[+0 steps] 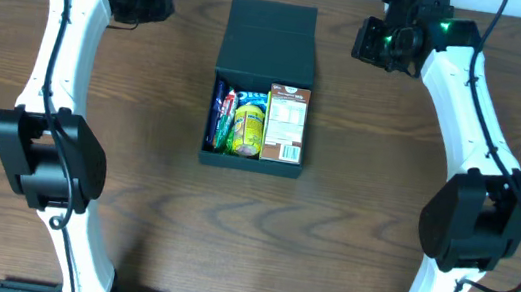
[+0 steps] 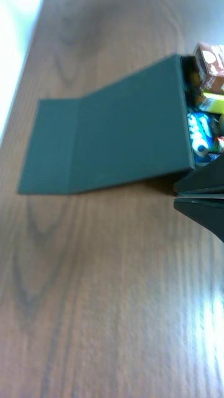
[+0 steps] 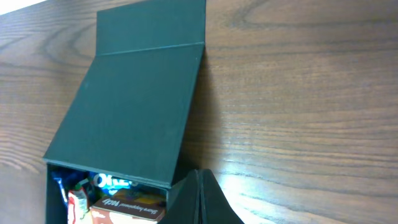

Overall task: Pack container
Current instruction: 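Move both grippers to the top edge of the upright lid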

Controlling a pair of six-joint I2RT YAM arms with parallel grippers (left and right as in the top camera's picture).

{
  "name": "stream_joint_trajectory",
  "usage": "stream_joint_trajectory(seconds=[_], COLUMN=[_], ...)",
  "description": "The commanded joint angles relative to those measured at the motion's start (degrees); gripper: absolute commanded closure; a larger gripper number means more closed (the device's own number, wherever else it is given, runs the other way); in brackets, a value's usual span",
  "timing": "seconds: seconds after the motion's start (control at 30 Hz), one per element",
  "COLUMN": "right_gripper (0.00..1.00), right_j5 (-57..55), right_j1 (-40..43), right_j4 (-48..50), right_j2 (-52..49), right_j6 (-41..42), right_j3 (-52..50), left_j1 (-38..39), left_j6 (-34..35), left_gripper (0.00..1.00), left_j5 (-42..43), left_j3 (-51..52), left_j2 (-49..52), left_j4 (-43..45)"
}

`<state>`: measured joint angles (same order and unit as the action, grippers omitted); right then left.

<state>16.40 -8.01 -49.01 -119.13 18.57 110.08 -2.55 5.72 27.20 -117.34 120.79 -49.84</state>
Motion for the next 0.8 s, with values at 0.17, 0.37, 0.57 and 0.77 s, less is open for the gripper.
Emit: stream_joint_trajectory(seconds=[0.17, 0.37, 0.57, 0.77], right_gripper=[0.98, 0.98, 0.99, 0.99], right_j5=[10.8, 21.8, 22.0, 23.4], right_j1=[2.6, 5.7, 5.5, 4.3], right_j4=[6.5, 5.3, -5.2, -7.3], right_j2=[-7.6, -19.7, -24.3, -24.4], right_j6=[3.7, 6.3, 1.0, -0.7], right_j3=[-0.1, 11.0, 18.3, 17.4], left_j1=[2.2, 2.5, 2.6, 2.6], left_j6=[12.6, 18.2, 15.8, 14.9], left_gripper=[0.94, 0.94, 0.94, 0.94], left_j5=[9.1, 13.0, 12.9, 11.4], left_j3=[0.5, -4.0, -6.4, -5.9], left_j2=[9.1, 15.8, 17.4, 17.9], left_j4=[7.9, 12.3, 4.3, 0.0])
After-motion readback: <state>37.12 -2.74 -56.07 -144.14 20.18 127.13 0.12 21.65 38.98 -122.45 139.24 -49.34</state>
